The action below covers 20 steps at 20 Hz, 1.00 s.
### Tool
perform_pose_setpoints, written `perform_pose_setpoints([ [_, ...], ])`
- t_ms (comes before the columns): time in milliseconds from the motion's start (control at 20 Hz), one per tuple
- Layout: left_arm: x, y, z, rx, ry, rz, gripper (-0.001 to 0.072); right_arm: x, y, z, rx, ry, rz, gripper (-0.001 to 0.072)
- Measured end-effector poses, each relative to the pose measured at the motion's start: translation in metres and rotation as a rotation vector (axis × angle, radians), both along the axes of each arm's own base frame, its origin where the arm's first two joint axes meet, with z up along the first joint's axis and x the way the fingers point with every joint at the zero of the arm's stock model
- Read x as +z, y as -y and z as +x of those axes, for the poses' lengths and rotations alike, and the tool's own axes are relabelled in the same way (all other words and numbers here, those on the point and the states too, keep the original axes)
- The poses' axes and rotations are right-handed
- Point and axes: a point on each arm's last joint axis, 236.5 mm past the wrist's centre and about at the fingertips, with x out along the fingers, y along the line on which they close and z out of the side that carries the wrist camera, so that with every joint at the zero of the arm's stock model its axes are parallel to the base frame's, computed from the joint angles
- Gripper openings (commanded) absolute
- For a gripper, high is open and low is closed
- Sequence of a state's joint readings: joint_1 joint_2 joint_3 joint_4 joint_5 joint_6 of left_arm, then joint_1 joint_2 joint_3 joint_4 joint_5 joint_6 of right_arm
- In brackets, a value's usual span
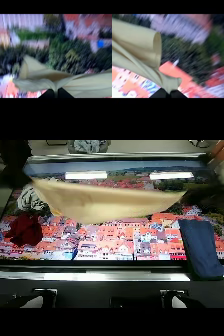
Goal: Fold the shirts.
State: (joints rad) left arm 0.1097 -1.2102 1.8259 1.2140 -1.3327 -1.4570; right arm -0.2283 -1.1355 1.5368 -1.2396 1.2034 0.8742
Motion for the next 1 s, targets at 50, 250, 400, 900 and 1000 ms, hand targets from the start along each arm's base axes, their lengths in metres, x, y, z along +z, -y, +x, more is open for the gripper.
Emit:
perform_pose_setpoints([
  [50,0.065,0.006,-0.021,0.000,0.165,0.006,0.0025,0.064,0.006,-0.012,-0.022,0.162,-0.069,0.0047],
  [250,0.215,0.018,-0.131,0.018,0.607,-0.005,0.0025,0.256,0.000,-0.123,-0.112,0.670,-0.210,0.0047],
  [400,0.252,0.024,-0.190,0.015,0.750,-0.014,0.0023,0.303,-0.010,-0.188,-0.141,0.820,-0.241,0.0047],
  [900,0.265,0.024,-0.217,0.027,0.803,-0.014,0.0023,0.267,-0.001,-0.193,-0.164,0.643,-0.245,0.0047],
  [1000,0.225,0.015,-0.183,0.046,0.646,0.021,0.0024,0.224,0.005,-0.163,-0.147,0.462,-0.222,0.0046],
])
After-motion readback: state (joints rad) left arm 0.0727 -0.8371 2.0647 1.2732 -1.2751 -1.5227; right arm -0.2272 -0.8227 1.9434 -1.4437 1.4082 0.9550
